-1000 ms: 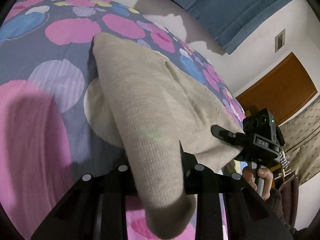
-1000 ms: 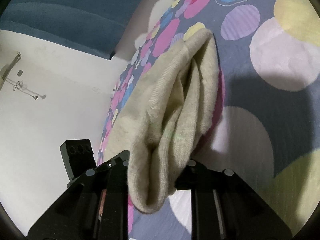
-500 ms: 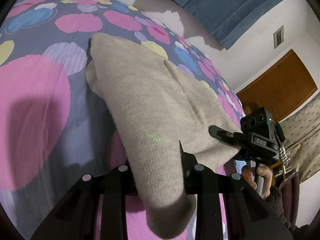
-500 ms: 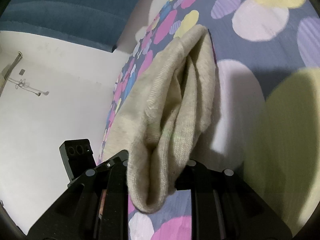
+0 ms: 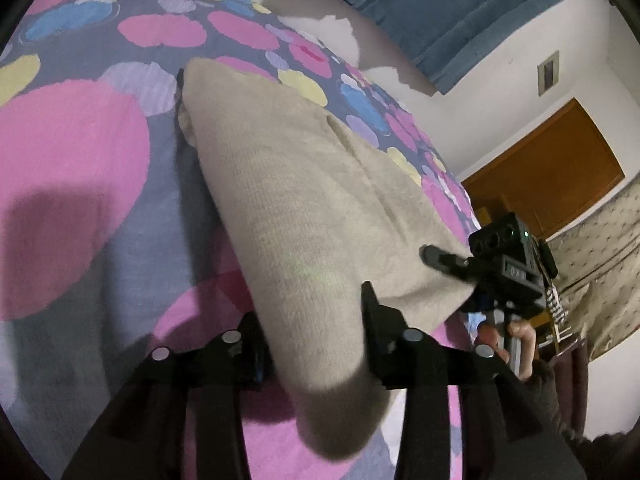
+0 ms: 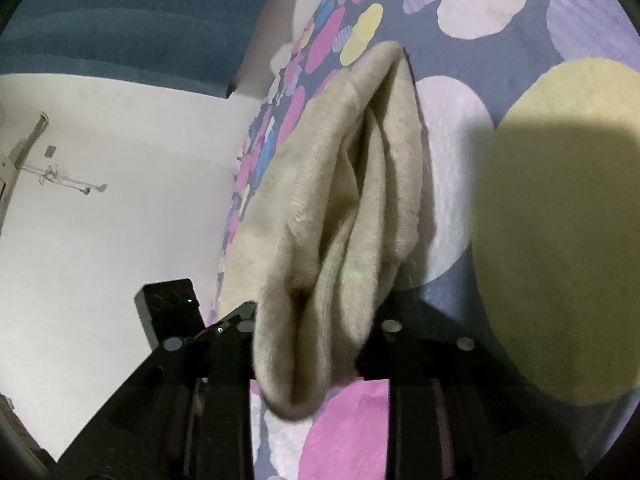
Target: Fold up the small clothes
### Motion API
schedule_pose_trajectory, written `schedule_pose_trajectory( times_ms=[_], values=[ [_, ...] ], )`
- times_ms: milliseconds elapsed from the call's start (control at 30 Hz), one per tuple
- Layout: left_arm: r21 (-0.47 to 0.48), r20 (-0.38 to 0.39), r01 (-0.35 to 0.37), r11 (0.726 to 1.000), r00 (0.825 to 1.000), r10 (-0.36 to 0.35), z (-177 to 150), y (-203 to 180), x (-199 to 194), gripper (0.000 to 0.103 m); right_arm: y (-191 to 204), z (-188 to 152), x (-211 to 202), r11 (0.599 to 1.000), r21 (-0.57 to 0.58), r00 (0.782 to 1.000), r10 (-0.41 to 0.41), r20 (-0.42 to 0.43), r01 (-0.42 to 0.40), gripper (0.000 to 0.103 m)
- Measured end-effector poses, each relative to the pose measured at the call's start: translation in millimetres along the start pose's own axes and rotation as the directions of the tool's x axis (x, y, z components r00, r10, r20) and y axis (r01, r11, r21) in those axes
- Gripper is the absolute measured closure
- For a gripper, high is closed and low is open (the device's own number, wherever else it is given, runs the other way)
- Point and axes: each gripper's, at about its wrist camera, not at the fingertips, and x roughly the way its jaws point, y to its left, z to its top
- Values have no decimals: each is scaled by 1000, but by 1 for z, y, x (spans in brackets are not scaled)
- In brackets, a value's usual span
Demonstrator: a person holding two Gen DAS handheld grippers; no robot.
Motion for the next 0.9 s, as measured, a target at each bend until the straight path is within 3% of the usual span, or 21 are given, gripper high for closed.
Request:
schedule_pose_trajectory(
  times_ms=[67, 167, 300, 533, 600, 633, 733, 900],
  values=[
    [10, 9, 11, 1000, 1000, -11, -2, 0, -9, 49, -2, 4, -14, 1000, 10, 1000, -7, 17, 7, 65],
    [16, 30, 38, 999, 999, -39, 5, 4, -17, 41, -7, 18, -23, 999, 31, 1000, 19, 20, -19, 61],
    [13, 32, 5, 1000, 999, -5, 23, 18, -8, 38, -13, 52, -11, 999, 25, 999, -26, 29, 26, 56],
    [-29, -8, 2, 1000, 1000, -2, 63, 42, 28, 34, -27, 116, 27, 997, 64, 999, 30, 24, -31, 56],
    [-25, -2, -7, 1000, 1000, 7, 73, 43, 35, 34, -27, 130, 38, 999, 45, 1000, 22, 15, -23, 68],
    [-24, 4, -13, 1000, 1000, 13, 78, 44, 39, 34, -25, 134, 42, 1000, 23, 1000, -9, 10, 8, 98],
    [-2, 15, -63, 998, 998, 63, 90, 46, 50, 46, -25, 147, 56, 993, -25, 993, -116, 14, 116, 98],
    [-4, 30, -65, 998, 997, 66, 92, 47, 47, 46, -29, 147, 53, 994, -9, 994, -110, 24, 110, 98]
  ],
)
